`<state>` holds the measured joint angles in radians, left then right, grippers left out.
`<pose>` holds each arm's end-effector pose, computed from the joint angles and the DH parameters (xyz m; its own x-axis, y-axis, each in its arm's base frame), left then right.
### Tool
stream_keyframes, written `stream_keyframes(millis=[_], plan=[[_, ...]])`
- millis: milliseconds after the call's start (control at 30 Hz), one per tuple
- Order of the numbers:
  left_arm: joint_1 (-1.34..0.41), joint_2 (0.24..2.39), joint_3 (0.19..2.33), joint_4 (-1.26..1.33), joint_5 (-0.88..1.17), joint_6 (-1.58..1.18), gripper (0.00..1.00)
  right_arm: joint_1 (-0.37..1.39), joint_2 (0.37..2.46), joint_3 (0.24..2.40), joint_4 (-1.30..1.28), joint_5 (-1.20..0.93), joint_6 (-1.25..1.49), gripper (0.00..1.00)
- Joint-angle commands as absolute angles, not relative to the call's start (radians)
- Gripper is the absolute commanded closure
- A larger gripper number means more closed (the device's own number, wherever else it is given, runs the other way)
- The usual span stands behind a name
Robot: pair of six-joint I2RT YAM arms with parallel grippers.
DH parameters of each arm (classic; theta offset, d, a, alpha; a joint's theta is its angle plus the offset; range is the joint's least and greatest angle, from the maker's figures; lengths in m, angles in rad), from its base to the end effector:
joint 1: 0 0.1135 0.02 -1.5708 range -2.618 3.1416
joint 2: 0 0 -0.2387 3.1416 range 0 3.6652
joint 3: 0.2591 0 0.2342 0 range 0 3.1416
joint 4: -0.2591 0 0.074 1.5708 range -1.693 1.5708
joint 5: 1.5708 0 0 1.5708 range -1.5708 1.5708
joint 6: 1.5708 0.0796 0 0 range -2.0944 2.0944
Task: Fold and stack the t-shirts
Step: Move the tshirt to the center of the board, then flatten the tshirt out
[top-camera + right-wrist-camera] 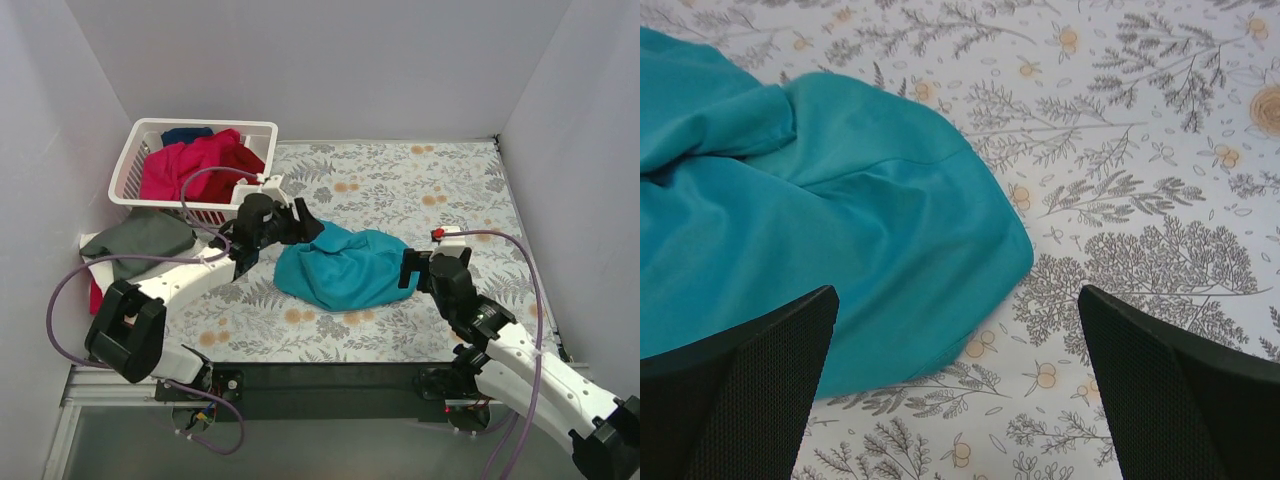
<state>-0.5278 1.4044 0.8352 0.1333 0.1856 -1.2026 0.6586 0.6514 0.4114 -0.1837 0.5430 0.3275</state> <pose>0.2876 -0.1847 0.2132 -0.7279 -0.6370 -0.2536 -0.1101 0.4737 -0.8738 0.1785 0.0861 0.2043 -0.3566 0.0723 -0.9315 -0.0388 0.9950 0.0921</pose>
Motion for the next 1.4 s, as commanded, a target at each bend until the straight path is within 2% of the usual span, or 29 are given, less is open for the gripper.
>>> stream_keyframes(millis=[0, 233, 333, 500, 900, 1033, 1067, 1167, 1200, 1233, 1267, 1300, 1367], plan=[[-0.597, 1.442, 0.825, 0.189, 0.038, -1.152, 0.44, 0.663, 0.757, 0.460, -0.164, 0.583, 0.363, 0.03], [-0.721, 1.655, 0.992, 0.192, -0.069, -1.042, 0.44, 0.644, 0.939, 0.497, -0.132, 0.640, 0.393, 0.02], [-0.742, 1.750, 1.086, 0.173, -0.077, -1.012, 0.44, 0.617, 0.994, 0.517, -0.100, 0.601, 0.377, 0.01], [-0.756, 1.845, 1.170, 0.173, -0.054, -0.966, 0.44, 0.512, 1.034, 0.509, -0.031, 0.414, 0.364, 0.02], [-0.778, 1.989, 1.265, 0.106, 0.032, -0.939, 0.45, 0.439, 1.147, 0.532, 0.038, 0.298, 0.319, 0.04], [-0.778, 1.996, 1.261, 0.091, 0.028, -0.954, 0.55, 0.422, 1.196, 0.537, 0.064, 0.242, 0.314, 0.07], [-0.778, 1.991, 1.249, 0.089, 0.028, -0.959, 0.61, 0.416, 1.209, 0.543, 0.064, 0.218, 0.313, 0.08], [-0.778, 1.970, 1.223, 0.081, 0.014, -0.966, 0.73, 0.413, 1.256, 0.551, 0.071, 0.177, 0.311, 0.24], [-0.778, 1.945, 1.209, 0.081, -0.018, -0.971, 0.87, 0.411, 1.284, 0.558, 0.071, 0.155, 0.311, 0.41], [-0.776, 1.936, 1.203, 0.080, -0.029, -0.973, 0.94, 0.410, 1.288, 0.560, 0.071, 0.143, 0.311, 0.51], [-0.778, 1.925, 1.197, 0.072, -0.040, -0.974, 1.00, 0.408, 1.293, 0.563, 0.071, 0.131, 0.311, 0.83], [-0.776, 1.918, 1.193, 0.066, -0.069, -0.974, 1.00, 0.408, 1.295, 0.568, 0.071, 0.129, 0.311, 0.96], [-0.775, 1.890, 1.222, 0.049, -0.126, -0.960, 1.00, 0.405, 1.278, 0.577, 0.069, 0.143, 0.301, 0.99]])
